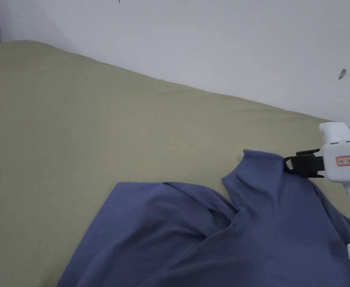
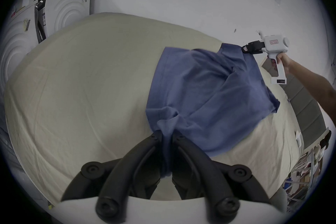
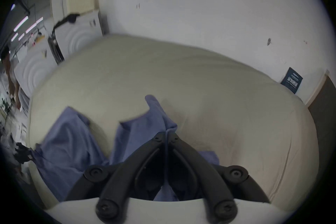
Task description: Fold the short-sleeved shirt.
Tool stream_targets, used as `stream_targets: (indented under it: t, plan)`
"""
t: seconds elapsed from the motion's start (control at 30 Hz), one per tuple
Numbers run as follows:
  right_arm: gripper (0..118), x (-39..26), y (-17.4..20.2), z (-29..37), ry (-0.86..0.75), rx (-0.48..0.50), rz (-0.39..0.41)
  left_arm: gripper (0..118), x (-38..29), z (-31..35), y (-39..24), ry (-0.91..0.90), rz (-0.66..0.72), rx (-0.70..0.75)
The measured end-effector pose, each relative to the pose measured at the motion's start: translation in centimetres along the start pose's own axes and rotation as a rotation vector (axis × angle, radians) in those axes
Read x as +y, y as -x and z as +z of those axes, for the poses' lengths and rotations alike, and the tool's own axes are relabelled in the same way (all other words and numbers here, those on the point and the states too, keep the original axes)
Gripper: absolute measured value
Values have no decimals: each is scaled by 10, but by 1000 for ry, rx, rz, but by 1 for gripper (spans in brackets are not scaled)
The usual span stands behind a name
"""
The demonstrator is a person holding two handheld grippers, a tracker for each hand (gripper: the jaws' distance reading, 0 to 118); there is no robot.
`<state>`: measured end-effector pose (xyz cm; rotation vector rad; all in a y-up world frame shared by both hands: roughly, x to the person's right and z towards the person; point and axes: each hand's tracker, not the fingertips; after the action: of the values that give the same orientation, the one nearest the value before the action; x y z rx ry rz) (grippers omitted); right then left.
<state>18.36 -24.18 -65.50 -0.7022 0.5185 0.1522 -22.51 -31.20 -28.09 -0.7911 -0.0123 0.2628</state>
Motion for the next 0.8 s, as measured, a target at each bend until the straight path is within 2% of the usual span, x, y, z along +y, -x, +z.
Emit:
stream_targets:
  t: [0.2,0.4,0.53,0.57,0.6,0.63,0.73,0.8]
  plan:
    - [4,20,11,62,-92,-59,45,9,57,2,-2,-132,-14,-92]
    - [4,62,4,126,-299,-157,-28,9,149,8,-7,-242,-109,-146]
    - [4,95,7,153,-344,-235,-13,9,218,13,-20,-308,-179,-144]
    - [4,103,8,159,-379,-284,0,9,236,12,-27,-308,-205,-113]
    - [4,114,6,163,-371,-272,-5,9,255,11,-34,-317,-249,-105]
    - [4,122,10,167,-402,-313,-8,8,275,11,-41,-342,-308,-91]
    - [4,153,11,177,-477,-360,-14,8,337,8,-61,-398,-337,-45]
    - [4,171,9,182,-522,-362,-46,8,370,9,-77,-446,-381,11]
